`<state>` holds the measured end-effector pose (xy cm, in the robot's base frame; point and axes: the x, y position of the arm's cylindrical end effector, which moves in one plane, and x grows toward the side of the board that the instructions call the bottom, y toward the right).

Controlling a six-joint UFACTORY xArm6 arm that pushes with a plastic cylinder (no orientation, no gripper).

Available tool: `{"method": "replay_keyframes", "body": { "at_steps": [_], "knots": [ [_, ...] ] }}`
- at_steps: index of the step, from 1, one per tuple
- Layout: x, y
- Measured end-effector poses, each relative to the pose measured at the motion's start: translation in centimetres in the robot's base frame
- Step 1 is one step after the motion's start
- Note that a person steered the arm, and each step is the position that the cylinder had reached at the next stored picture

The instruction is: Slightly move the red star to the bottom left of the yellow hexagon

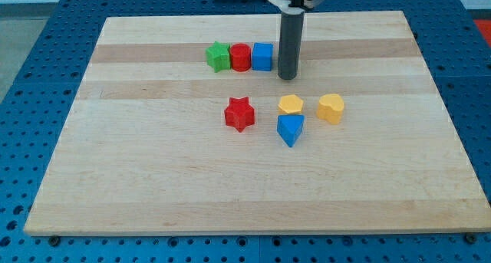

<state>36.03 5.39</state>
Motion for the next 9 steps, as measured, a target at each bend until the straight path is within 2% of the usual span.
{"method": "replay_keyframes", "body": {
  "at_steps": [3, 9],
  "knots": [
    [2.9, 0.0],
    [4.2, -3.3]
  ]
}}
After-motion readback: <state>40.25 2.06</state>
